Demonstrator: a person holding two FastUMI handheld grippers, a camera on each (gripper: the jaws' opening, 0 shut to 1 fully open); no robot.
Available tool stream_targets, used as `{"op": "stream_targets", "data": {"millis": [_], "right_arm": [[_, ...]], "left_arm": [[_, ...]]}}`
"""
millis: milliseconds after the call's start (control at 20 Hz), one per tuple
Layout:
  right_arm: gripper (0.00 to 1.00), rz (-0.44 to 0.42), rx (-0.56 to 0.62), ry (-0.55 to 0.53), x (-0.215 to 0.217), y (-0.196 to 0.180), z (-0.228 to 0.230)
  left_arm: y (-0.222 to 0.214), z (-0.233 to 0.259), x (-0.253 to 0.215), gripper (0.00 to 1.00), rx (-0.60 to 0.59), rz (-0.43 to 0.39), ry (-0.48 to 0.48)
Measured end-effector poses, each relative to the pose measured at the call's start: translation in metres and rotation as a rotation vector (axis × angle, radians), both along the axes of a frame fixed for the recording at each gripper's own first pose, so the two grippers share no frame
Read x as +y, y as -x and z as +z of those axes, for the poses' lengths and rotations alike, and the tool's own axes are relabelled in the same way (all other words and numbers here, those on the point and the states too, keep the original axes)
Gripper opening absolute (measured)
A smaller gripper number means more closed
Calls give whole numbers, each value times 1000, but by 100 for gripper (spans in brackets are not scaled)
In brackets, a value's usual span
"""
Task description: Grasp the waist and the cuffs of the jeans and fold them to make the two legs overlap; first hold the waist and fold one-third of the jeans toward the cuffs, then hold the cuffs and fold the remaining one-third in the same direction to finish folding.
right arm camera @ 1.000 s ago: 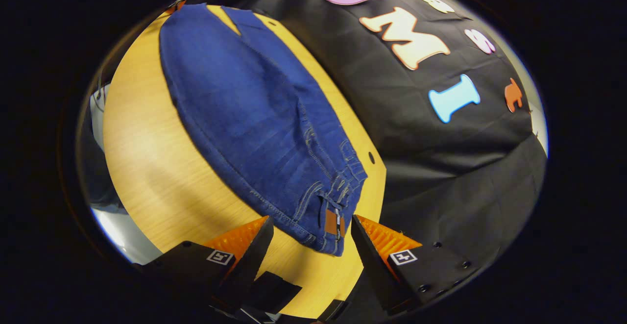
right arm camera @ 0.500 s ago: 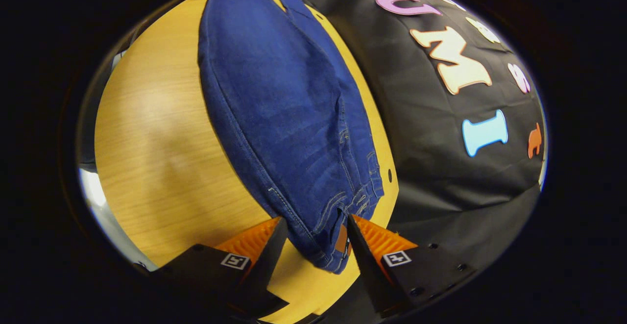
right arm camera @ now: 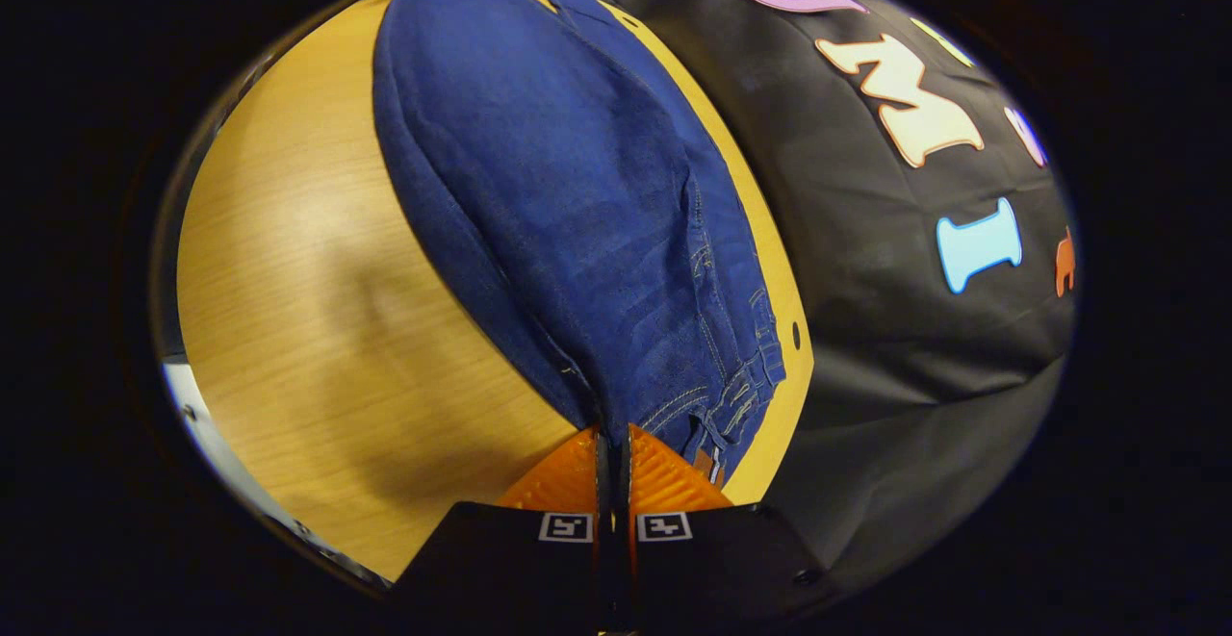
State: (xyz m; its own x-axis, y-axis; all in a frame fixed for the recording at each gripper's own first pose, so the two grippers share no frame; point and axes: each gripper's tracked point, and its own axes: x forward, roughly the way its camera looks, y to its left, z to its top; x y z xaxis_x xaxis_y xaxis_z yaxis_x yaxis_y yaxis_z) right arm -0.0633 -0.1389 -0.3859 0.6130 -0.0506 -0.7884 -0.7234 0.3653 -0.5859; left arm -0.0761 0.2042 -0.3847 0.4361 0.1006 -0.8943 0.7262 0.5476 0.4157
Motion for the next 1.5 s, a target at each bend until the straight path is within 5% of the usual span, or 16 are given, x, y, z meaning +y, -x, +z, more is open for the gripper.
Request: {"op": "stream_targets", "data": {"millis": [400,750,1150,1500], "right_arm": [[3,-85,-128,-70,14,-40,59],[2,-198,-245,-173,20,-112,106],[2,-350,-394,-270,15,-194,130],[2,-526,-453,-409,17,-264,101]], "left_arm": [[-33,40,1,0,-69,161,66],[-134,95,-4,0,-194,248,124],[-231,108,-20,0,-280,263,115],[-309,96,-35,0,-331,387,206]]}}
